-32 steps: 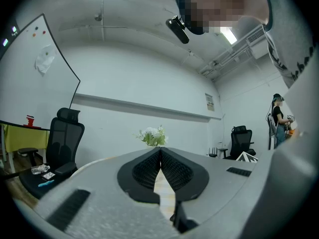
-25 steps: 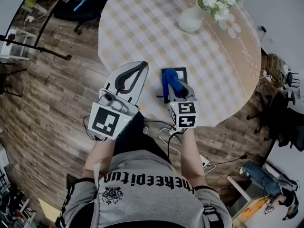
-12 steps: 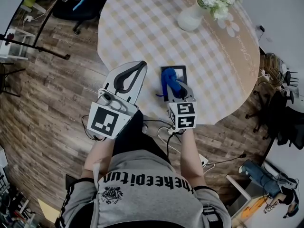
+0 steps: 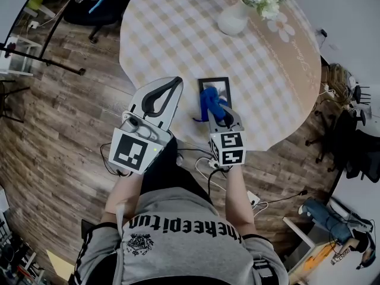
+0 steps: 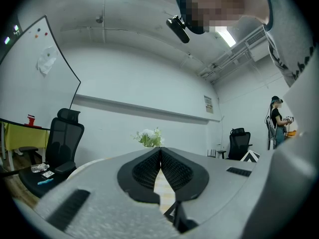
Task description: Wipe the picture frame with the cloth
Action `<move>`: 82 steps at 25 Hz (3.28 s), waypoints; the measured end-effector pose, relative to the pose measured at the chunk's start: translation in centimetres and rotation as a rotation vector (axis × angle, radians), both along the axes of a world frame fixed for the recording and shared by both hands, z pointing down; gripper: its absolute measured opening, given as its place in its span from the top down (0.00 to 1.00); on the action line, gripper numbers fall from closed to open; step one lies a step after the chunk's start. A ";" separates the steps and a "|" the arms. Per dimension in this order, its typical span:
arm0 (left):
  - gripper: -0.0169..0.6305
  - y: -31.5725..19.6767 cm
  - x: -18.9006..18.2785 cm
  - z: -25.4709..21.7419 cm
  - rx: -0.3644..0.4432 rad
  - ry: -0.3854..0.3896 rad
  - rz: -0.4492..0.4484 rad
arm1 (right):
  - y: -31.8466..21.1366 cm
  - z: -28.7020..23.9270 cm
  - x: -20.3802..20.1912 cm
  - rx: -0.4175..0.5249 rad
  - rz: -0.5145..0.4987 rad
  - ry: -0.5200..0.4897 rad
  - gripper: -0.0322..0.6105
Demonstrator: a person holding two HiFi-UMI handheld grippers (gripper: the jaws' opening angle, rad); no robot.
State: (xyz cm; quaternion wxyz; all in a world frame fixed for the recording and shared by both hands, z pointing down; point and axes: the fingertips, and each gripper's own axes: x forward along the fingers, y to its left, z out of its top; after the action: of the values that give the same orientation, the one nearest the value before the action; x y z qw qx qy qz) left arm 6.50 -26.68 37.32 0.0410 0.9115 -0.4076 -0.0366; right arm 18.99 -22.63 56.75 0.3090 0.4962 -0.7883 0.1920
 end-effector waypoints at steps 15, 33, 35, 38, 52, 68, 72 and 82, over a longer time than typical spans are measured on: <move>0.95 0.4 0.9 -0.2 0.000 -0.005 0.003 | 0.2 0.3 2.7 0.001 0.039 0.033 0.82; 0.95 -0.1 2.2 -0.2 0.005 -0.006 0.046 | 0.6 0.3 8.3 -0.001 0.167 0.072 0.82; 0.95 -0.1 2.2 -0.2 0.002 -0.005 0.047 | 0.6 0.7 8.3 -0.009 0.176 0.065 0.82; 0.95 -0.2 2.1 -0.2 0.003 -0.002 0.048 | 0.5 1.3 8.3 -0.019 0.195 0.044 0.82; 0.95 1.9 1.4 -1.9 0.037 -0.005 0.064 | 1.5 -1.7 7.2 0.080 0.271 -0.025 0.82; 0.95 7.3 2.7 -5.5 0.122 -0.006 0.128 | 5.4 -10.0 7.3 0.266 0.333 -0.117 0.82; 0.95 8.7 3.0 -6.2 0.126 -0.006 0.144 | 6.6 -12.3 7.2 0.322 0.340 -0.135 0.82; 0.95 11.8 3.2 -7.5 0.153 -0.024 0.168 | 10.0 -16.7 6.6 0.431 0.350 -0.173 0.82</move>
State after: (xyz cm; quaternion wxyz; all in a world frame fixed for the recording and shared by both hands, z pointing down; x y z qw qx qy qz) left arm 9.70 -14.88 29.78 -0.0307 0.9434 -0.3260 -0.0532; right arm 25.57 -12.64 40.00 0.0902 0.6607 -0.7367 0.1119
